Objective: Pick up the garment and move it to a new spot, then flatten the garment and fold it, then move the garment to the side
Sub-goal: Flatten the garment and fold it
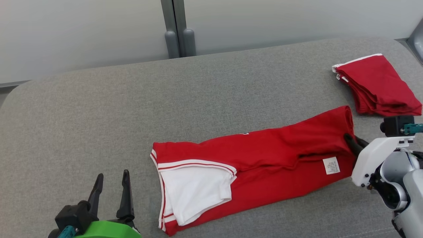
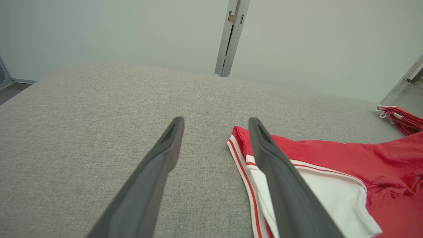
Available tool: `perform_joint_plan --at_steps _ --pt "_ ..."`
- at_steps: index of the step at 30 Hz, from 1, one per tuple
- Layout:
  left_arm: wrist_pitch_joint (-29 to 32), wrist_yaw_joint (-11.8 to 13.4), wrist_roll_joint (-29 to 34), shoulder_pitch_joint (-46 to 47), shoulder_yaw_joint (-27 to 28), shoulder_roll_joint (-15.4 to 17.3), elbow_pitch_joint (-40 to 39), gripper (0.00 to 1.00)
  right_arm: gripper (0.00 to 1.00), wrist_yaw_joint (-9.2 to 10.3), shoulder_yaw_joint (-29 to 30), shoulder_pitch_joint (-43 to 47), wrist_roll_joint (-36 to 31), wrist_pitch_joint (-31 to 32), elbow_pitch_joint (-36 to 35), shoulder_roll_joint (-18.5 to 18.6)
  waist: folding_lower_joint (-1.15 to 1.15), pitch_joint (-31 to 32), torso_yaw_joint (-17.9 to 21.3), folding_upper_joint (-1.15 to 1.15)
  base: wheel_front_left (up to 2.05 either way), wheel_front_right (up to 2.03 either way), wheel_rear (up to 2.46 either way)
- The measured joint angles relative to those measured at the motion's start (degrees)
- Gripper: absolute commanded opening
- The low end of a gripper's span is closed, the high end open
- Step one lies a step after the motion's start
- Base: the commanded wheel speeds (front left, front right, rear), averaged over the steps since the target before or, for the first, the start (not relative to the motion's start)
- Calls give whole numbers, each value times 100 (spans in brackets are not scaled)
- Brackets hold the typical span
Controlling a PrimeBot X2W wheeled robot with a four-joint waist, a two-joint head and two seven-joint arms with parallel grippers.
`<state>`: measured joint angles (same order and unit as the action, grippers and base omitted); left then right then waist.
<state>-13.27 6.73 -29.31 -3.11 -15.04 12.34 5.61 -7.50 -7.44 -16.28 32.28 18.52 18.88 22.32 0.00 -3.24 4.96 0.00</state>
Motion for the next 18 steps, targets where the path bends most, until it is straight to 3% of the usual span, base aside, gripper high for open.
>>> perform_joint_plan --at_steps 10,18 --pt "-41 -48 -32 24 -66 -38 107 100 0 2 -628 513 558 638 -1668 -345 0 119 -40 0 0 0 0" --pt "-43 -69 -41 29 -107 -37 151 100 0 3 -1166 598 936 933 -1984 -921 0 213 -263 0 0 0 0"
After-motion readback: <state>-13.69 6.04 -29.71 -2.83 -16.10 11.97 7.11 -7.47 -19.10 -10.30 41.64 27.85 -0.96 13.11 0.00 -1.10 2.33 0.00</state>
